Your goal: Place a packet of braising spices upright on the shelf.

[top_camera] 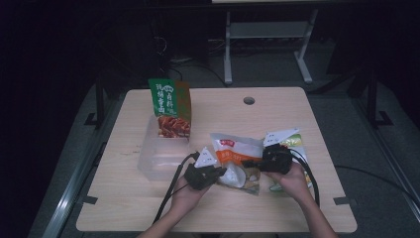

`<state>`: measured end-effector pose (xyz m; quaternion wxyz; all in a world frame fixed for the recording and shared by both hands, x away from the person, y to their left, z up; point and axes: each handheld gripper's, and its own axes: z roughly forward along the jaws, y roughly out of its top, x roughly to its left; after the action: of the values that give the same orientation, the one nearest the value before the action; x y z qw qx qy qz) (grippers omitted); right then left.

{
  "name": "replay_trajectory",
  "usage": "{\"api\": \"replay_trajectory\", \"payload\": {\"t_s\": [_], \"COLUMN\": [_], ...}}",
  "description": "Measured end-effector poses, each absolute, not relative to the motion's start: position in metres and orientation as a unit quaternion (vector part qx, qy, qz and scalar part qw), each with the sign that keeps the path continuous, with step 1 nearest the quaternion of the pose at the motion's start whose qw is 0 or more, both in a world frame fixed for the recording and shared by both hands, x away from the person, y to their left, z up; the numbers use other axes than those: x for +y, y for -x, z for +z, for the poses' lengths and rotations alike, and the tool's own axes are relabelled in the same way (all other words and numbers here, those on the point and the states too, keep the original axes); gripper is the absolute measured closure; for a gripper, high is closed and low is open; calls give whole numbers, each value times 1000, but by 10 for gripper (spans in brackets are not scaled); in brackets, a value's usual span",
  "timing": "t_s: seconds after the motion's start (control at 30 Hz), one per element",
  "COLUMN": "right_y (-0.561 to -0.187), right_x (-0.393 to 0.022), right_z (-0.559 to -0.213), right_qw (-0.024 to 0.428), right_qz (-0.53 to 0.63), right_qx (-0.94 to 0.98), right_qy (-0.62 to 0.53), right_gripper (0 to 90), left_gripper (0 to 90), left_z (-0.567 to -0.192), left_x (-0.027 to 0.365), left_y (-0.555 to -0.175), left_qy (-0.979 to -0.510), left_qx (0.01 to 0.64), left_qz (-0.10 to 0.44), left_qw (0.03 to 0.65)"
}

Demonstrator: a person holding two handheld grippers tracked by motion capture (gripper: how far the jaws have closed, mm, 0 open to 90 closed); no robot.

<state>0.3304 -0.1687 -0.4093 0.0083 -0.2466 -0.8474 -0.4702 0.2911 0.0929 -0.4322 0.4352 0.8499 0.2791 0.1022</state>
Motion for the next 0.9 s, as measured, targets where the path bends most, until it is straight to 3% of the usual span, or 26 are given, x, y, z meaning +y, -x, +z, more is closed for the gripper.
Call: {"api": "replay_trajectory", "payload": {"t_s": [0.23,0.4,0.5,0.9], "right_y": [-331,-327,-323,-322], "right_x": [-160,-161,-160,-162], "right_z": [-413,-409,-404,-388], "right_qw": [14,6,-2,-35], "right_qz": [-458,-465,-468,-466], "right_qx": [-854,-852,-851,-848], "right_qy": [246,242,239,250], "right_gripper": [886,899,900,900], "left_gripper": [873,777,669,572], "left_z": [-432,-430,-428,-423], "left_x": [97,104,109,127], "left_y": [-287,-281,-277,-254], "left_qy": [-846,-849,-848,-850], "left_qx": [285,285,284,271], "left_qz": [100,101,105,109], "left_qw": [439,433,436,438]}}
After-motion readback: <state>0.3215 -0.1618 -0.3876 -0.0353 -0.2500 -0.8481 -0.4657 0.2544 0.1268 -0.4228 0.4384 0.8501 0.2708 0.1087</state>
